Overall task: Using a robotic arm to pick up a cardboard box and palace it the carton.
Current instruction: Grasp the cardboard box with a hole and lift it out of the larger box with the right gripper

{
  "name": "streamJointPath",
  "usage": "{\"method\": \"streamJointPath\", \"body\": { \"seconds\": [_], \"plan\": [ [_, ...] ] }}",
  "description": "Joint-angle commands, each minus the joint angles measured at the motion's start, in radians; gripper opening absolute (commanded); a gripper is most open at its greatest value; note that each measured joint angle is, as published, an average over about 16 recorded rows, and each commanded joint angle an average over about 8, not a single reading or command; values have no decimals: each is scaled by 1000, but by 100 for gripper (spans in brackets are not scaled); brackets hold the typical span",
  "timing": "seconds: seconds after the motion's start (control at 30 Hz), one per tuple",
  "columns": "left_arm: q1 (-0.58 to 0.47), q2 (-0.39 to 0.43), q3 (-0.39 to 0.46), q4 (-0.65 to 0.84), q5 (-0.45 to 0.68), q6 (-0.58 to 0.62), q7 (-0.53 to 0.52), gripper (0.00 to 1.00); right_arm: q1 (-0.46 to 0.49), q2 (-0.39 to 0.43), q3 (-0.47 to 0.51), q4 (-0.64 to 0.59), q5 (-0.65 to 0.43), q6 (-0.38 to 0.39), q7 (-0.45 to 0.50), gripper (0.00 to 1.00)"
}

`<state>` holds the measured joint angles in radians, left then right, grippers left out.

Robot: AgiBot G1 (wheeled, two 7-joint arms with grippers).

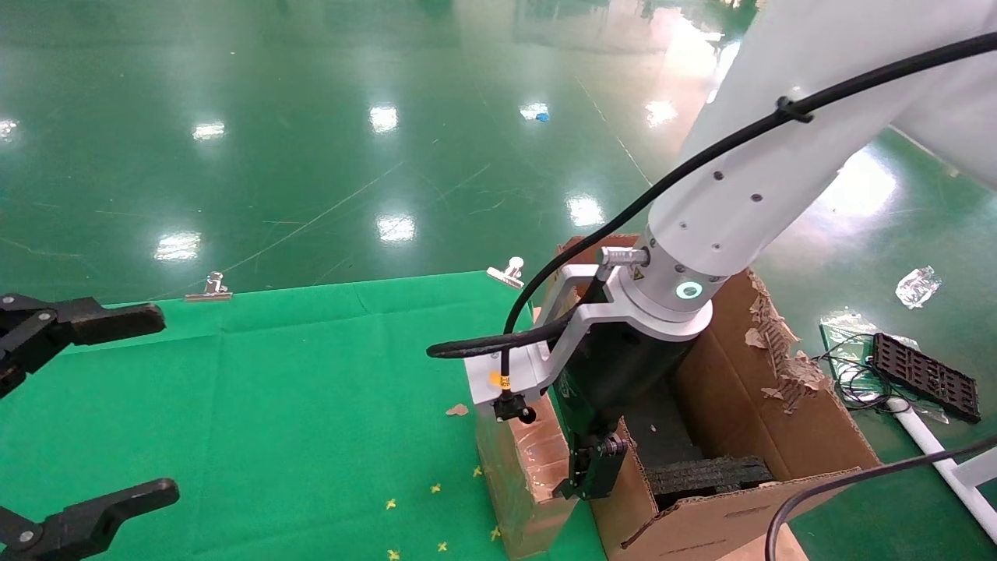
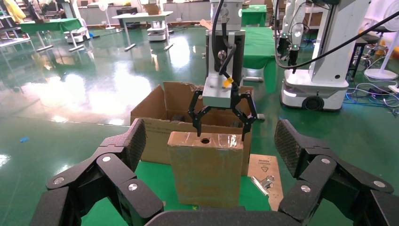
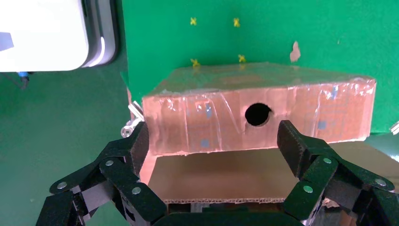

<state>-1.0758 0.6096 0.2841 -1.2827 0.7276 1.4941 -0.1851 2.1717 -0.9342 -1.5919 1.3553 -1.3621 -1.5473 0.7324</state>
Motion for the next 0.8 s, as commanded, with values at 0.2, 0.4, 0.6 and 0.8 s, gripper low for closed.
{"method": "streamJointPath", "body": {
  "seconds": [0.2, 0.4, 0.6, 0.8],
  "plan": [
    [0, 0, 1, 0, 0, 0, 0, 100, 37, -4, -39, -3, -1, 20, 62, 100],
    [0, 0, 1, 0, -1, 0, 0, 100, 72, 15, -57, -13, -53, 67, 314, 100],
    [0, -1, 1, 0, -1, -1, 1, 100, 44, 13, -67, -70, -4, 74, 580, 100],
    [0, -1, 2, 0, -1, -1, 1, 100, -1, 10, -61, -208, 93, 65, 689, 100]
  ]
}}
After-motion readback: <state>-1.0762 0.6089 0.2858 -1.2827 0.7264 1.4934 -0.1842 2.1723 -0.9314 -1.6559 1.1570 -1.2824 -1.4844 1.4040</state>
